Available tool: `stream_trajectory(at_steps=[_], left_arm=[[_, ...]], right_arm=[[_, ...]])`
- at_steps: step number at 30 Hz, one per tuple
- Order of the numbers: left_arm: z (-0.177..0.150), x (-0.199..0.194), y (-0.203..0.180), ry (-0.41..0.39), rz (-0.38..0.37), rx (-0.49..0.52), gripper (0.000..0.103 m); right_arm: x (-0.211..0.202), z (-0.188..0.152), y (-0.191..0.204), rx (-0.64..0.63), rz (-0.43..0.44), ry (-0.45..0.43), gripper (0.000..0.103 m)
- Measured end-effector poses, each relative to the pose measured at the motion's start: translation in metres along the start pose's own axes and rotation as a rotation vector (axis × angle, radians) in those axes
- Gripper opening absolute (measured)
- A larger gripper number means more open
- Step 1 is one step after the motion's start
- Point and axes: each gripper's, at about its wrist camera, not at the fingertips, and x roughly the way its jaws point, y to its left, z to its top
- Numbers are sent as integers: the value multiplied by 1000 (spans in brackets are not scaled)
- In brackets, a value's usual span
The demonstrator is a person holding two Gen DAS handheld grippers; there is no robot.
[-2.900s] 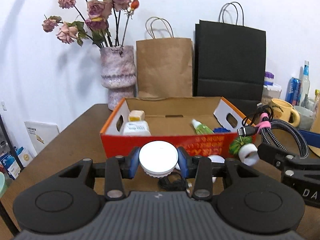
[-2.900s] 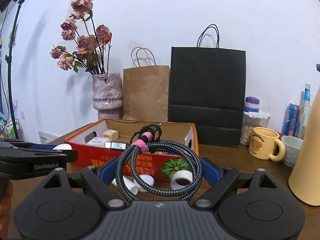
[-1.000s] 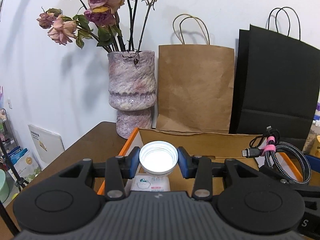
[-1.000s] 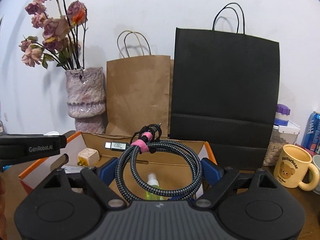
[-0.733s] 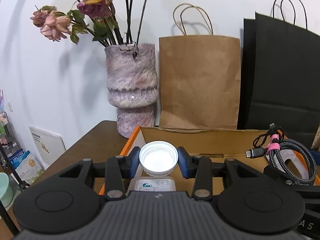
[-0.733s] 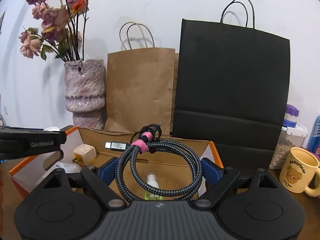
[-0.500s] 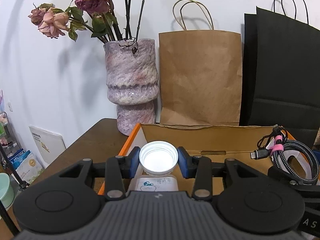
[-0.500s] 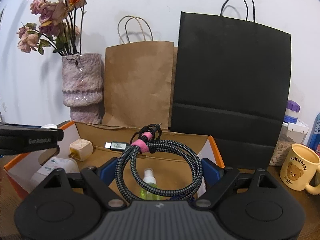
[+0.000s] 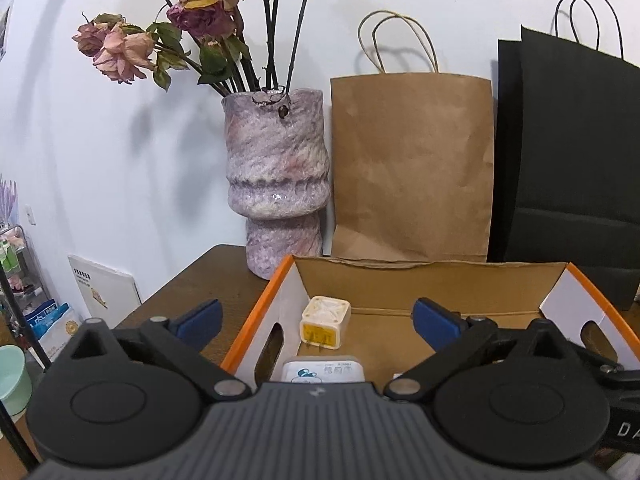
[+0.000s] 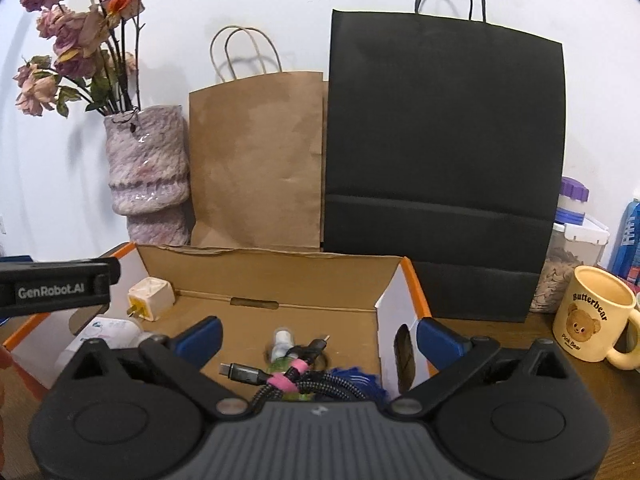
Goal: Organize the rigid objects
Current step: 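Carry the cable and lid into the red box and open both tools, then withdraw both open tools from the red box back over the table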
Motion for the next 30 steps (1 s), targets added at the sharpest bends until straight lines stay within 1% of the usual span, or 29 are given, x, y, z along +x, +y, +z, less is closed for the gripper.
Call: stream_trajectory(at_steps=[5,14,21,30], left_arm=[[0,3,0,11,16,6,103],[0,-3,5,11,12,-12,103],[0,-14,14,17,9,-41,103],[-5,-44,25,10,-12,-50,103]], right_arm=[[0,0,-1,7,1,4,103],[-10,2,-5,20,-7,-2,103],[-28,0,-5,2,-24,4,103],[-65,-7,-6,-18,-22,-21,103]])
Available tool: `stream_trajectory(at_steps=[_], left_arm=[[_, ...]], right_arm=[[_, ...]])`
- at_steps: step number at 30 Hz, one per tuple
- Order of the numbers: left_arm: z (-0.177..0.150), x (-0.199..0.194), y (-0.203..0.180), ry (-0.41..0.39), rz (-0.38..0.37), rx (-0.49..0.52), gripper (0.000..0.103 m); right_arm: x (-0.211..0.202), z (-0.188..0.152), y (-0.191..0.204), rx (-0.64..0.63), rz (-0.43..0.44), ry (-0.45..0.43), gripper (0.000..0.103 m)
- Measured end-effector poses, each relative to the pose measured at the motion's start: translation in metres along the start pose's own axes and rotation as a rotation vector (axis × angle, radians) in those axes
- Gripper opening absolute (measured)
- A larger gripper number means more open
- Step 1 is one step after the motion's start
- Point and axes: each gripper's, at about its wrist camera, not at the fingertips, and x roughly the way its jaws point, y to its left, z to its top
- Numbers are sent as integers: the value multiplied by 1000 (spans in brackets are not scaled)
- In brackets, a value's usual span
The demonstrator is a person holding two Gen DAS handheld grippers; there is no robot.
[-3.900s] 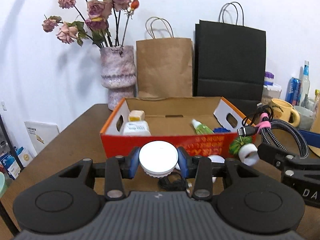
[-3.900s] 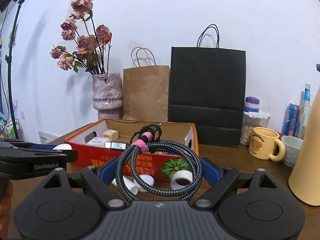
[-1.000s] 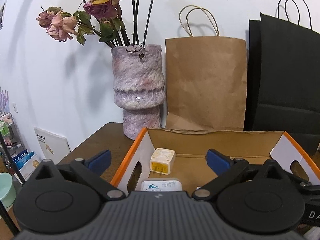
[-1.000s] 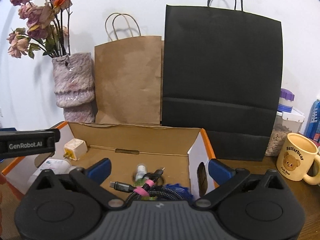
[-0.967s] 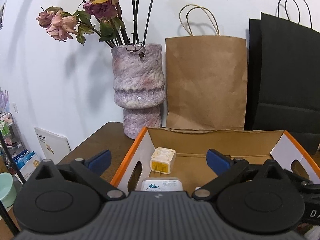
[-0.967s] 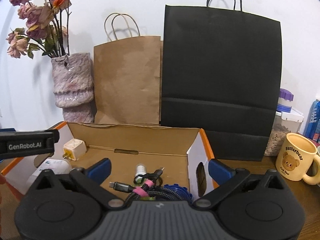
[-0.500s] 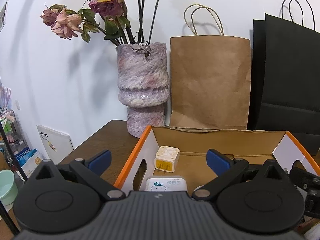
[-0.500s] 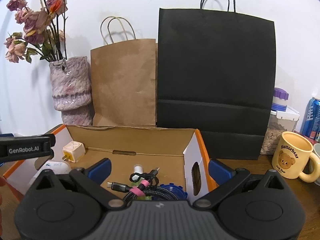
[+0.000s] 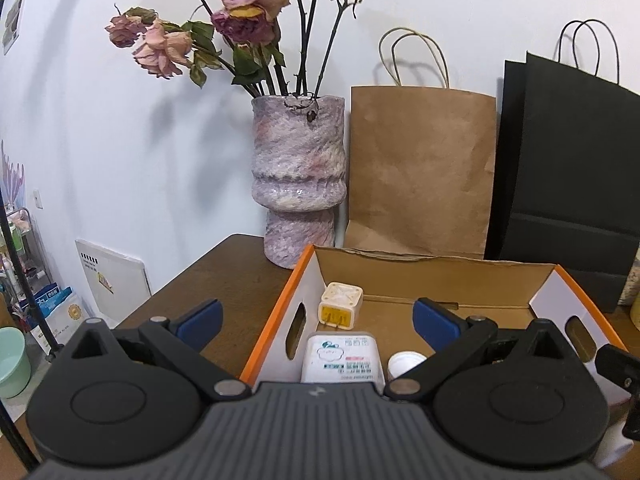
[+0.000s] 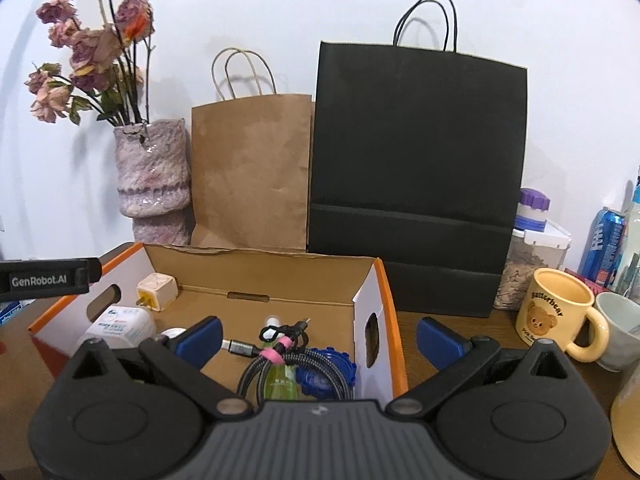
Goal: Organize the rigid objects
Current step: 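Withdraw both open tools from the red box back over the table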
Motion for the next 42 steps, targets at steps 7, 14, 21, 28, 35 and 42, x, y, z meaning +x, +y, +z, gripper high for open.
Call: stream_trajectory(at_steps=[7,14,21,28,35,42], left_arm=[[-3,-32,10,-19,-40,-3,103],[-13,-57,18,-19,-60,18,103],[-23,-79,25,-20,-76,43,103],[-34,-97,41,1,-79,55,103],[-55,-103,51,46,-94,77,103],[-67,-105,55,53,-125,102,103]], right_arm=[[-35,-6,-1,-12,9,-28,103],[-62,-18,-2,-13,27,-24,103],[-83,-31,0,-16,33,-15,103],[-101,-47,2,-21,31,10,103],[-111,-67,3,-5,26,32,103],[-114,-81,12,-17,32,50,103]])
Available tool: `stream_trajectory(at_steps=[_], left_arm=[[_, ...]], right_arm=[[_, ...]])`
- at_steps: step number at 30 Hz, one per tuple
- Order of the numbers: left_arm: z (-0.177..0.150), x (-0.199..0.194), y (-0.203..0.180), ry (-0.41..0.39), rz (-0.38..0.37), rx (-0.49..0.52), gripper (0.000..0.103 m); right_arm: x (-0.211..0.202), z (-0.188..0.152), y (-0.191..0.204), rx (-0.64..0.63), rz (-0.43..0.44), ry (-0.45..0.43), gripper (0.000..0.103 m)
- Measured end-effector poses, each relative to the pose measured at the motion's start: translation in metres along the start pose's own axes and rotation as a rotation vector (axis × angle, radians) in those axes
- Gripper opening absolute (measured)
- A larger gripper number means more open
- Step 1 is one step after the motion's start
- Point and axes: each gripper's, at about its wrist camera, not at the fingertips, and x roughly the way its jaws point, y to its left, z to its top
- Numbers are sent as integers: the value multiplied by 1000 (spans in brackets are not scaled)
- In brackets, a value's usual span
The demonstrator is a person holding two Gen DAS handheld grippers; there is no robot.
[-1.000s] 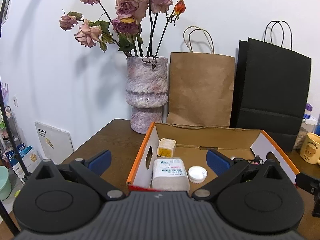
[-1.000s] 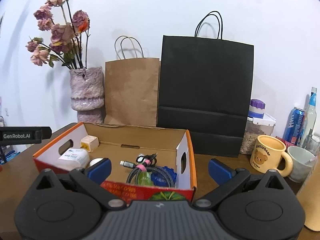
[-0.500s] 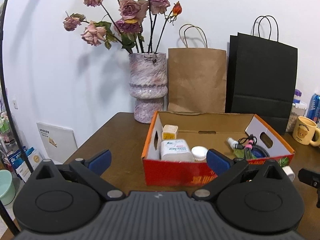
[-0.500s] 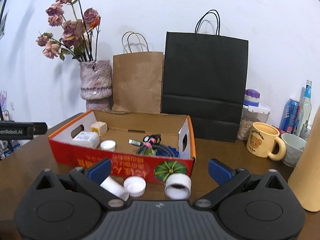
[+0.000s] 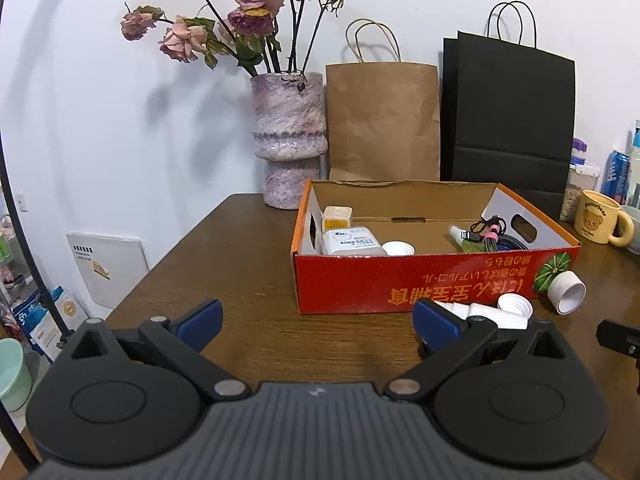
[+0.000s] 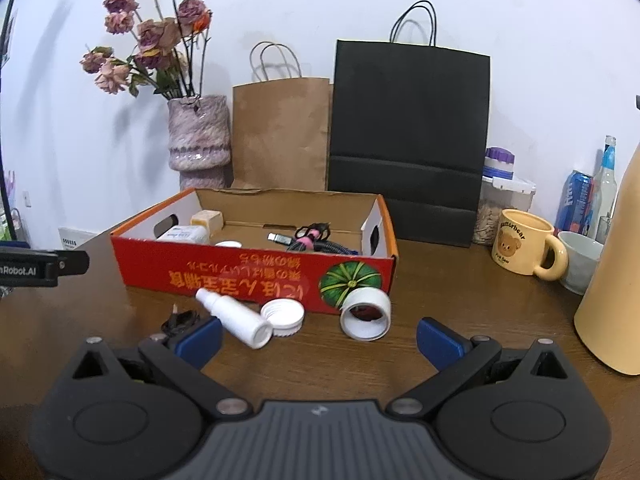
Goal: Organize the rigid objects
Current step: 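Withdraw both open tools from the red box back over the table, then grasp the black charger cable with the right tool while the left grasps the white spray bottle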
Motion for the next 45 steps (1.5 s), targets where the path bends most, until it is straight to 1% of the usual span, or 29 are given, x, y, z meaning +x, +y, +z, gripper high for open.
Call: stream_trajectory(at_steps=[2,5,8,12,17,21,23,25,29,31,32,33,34,35,40,45], left_arm=[[-1,2,2,8,-7,-3,103],[-4,1,6,-4,-9,2,103],[-5,4,13,-3,-12,-4,103],[-4,8,20,16,14,-18,103],[-4,16,28,51,39,-23,103],[-4,15,38,50,38,-28,103],[-3,15,44,52,37,-31,103],[-3,15,48,50,37,-29,103],[-3,16,53,55,38,-37,103],[-3,17,54,61,41,-41,103],[-3,17,55,60,40,-44,103],[-3,17,55,61,38,-46,103],[-3,17,55,62,38,-46,103],[-3,17,55,61,39,-46,103],[-4,16,55,57,39,-48,103],[-4,16,55,53,41,-53,103]], right_arm=[[1,-2,4,-8,-5,5,103],[4,-6,11,-30,-8,11,103],[11,-9,17,-35,5,36,103],[20,-12,28,-54,23,62,103],[37,-8,47,-47,110,85,103],[55,-5,72,-105,153,107,95],[64,-3,83,-127,157,113,92],[72,-1,93,-147,150,114,85],[86,4,102,-141,151,123,83],[92,6,105,-148,154,125,70],[95,7,106,-149,157,133,67],[99,6,107,-148,163,149,61],[102,5,108,-151,163,171,52],[103,3,108,-148,170,170,47],[99,0,109,-154,175,164,43],[95,1,108,-150,175,152,43]])
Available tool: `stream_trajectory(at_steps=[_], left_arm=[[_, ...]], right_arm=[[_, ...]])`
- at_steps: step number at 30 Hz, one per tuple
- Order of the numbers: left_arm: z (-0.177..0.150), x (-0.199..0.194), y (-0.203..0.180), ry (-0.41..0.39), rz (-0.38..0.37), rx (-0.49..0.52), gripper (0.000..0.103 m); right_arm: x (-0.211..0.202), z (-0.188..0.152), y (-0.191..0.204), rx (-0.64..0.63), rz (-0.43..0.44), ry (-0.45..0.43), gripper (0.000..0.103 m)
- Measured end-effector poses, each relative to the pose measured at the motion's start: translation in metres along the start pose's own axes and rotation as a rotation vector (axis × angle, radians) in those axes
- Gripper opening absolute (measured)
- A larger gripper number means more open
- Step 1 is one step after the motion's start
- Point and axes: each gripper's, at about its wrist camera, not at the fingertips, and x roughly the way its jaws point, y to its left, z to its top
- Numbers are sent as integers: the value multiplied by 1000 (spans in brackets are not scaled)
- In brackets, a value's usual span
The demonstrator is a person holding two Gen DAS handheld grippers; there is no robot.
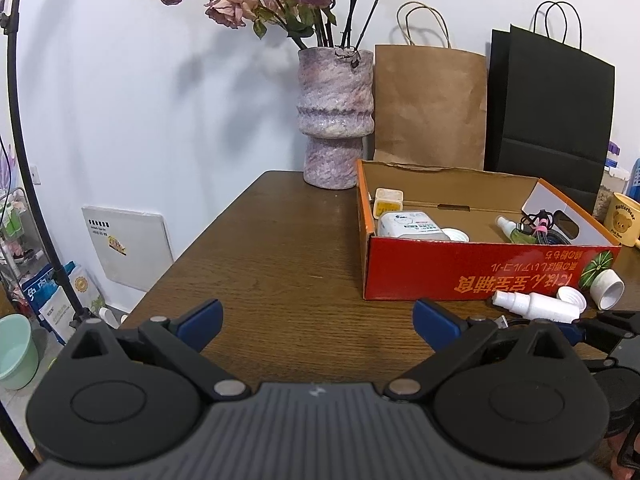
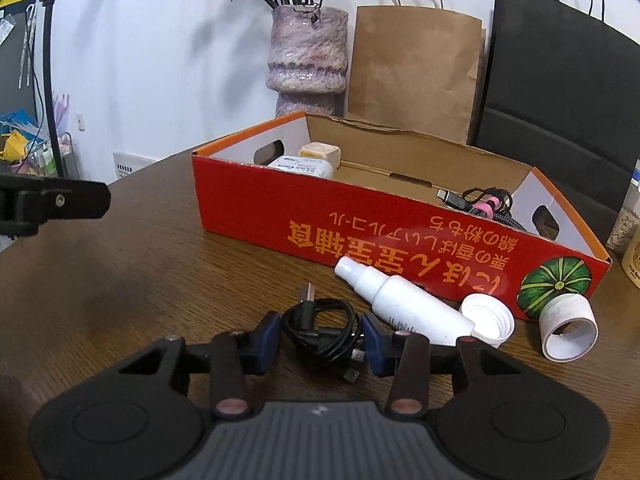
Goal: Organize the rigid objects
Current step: 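Grasp the black charger cable with the right tool while the left grasps the white spray bottle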
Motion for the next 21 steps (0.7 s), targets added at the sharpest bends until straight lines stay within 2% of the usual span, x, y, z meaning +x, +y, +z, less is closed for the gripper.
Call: stream_trajectory(at_steps=[11,21], left_arm=[[0,3,-8,-15,16,10,103],[-2,6,-32,-33,-50,32,103]], right_arm=[[-42,3,-32,76,-8,-121,43],[-63,-7,-79,140,-67,-160,43]])
